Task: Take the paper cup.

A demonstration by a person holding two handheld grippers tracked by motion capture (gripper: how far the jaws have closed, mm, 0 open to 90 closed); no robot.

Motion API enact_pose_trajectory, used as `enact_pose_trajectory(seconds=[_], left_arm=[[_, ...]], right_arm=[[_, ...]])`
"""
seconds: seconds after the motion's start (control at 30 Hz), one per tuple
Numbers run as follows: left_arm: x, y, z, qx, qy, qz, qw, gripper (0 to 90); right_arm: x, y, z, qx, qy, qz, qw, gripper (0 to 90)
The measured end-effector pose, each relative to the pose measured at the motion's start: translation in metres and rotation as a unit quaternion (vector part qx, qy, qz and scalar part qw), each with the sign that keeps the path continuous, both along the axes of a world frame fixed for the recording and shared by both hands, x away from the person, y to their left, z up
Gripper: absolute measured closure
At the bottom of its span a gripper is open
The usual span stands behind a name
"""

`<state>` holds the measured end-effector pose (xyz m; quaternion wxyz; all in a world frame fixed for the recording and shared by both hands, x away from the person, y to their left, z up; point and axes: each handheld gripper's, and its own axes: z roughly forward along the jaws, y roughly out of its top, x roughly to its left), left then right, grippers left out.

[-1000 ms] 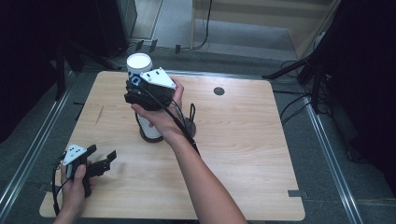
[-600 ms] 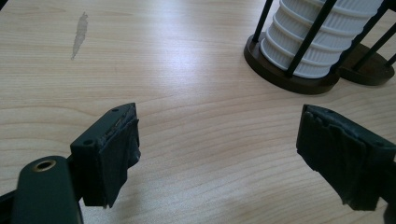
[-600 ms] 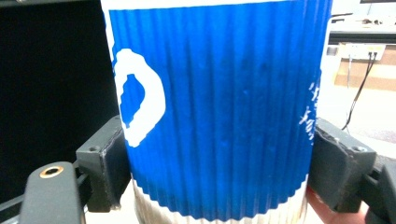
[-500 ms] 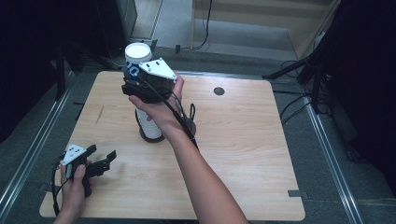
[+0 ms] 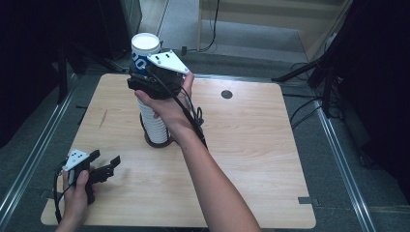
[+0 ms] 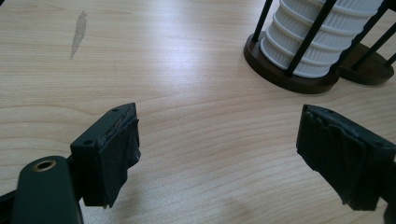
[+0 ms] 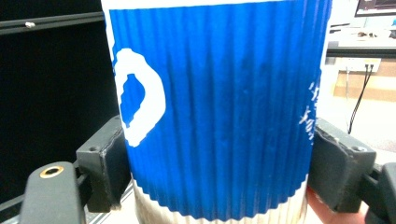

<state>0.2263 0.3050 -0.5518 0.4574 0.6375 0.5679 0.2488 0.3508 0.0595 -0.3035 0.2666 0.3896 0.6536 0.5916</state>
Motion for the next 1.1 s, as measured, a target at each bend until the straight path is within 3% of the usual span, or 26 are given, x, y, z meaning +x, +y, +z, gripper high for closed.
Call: enact_pose_trajectory(seconds=[0.37,1.1], left_arm=[[0.000,0.000,0.000,-0.001,0.001,-0.001,1.0000,14.1],[0.001,0.000,0.000,-0.003,0.003,-0.002,1.0000,14.1]], right_arm=[[0.001,-0.008,0.014,0.008,-0.008,-0.006,0.9999,18.6],[0.005,-0.044,0.010,0.000,-0.009,-0.041,0.9991,18.6]])
